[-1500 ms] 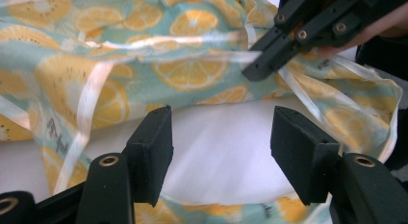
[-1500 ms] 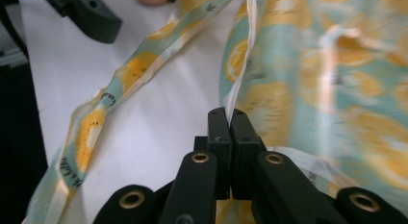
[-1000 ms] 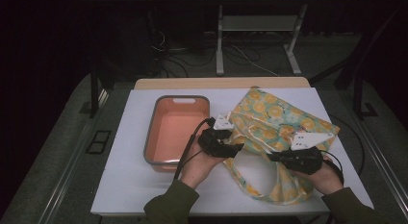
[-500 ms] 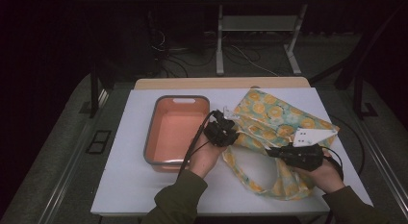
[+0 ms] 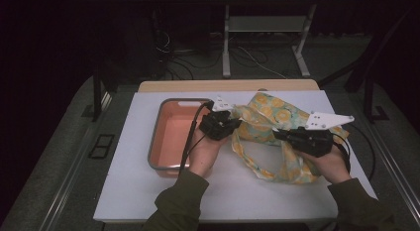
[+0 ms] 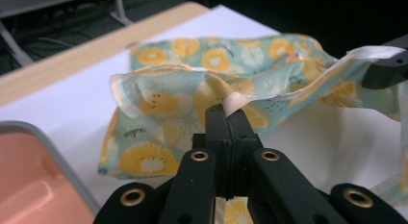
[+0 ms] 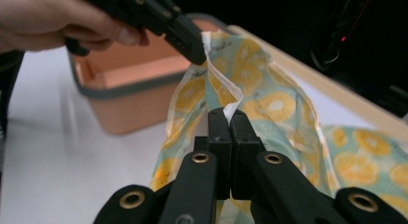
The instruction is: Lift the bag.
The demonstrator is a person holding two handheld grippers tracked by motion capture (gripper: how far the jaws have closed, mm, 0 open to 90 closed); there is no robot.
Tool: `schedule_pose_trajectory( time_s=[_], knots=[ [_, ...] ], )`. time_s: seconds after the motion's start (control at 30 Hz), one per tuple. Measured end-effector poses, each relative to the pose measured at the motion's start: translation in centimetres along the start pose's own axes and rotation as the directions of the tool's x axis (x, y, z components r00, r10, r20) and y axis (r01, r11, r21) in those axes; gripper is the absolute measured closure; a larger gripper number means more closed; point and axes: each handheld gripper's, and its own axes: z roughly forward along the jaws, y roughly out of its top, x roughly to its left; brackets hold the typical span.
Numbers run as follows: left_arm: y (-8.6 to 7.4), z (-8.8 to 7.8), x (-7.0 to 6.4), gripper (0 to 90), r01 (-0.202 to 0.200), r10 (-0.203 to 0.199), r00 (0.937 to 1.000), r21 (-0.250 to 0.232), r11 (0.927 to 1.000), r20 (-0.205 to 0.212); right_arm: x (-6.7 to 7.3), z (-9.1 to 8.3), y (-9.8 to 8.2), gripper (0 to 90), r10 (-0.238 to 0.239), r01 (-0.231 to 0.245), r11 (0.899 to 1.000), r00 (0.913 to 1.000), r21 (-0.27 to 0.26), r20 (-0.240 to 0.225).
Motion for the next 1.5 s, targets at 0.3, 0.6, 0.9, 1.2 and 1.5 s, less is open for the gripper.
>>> schedule_pose_trajectory(
  time_s=[0.3, 0.6, 0.9, 1.2, 1.5],
  knots=[
    [1.2, -2.5, 1.2, 90.0, 0.013, -0.016, 0.9995, -0.098, 0.9951, -0.028, 0.0, 0.9, 3.0, 89.1, -0.012, 0.013, 0.995, 0.9999, -0.098, 0.006],
    [0.8, -1.5, 3.0, 90.0, 0.061, -0.062, 0.9978, -0.061, 0.9963, -0.022, -1.7, 3.5, 2.5, 89.1, 0.026, -0.023, 0.998, 0.9979, -0.056, 0.06],
    [0.4, 0.6, 4.2, 89.9, 0.099, -0.099, 0.9947, 0.001, 0.9951, -0.027, -4.6, 7.0, 0.3, 89.1, 0.085, -0.096, 0.993, 0.9848, 0.063, 0.151],
    [0.1, 2.6, 4.7, 88.8, 0.098, -0.097, 0.995, 0.07, 0.9927, -0.023, -6.3, 9.6, -1.8, 89.0, 0.147, -0.172, 0.975, 0.9745, 0.143, 0.17],
    [-0.1, 1.4, 4.8, 56.7, 0.076, -0.075, 0.9971, 0.056, 0.9955, -0.017, -6.8, 8.8, -2.8, 60.3, 0.241, -0.257, 0.957, 0.9624, 0.137, 0.125]
  ],
)
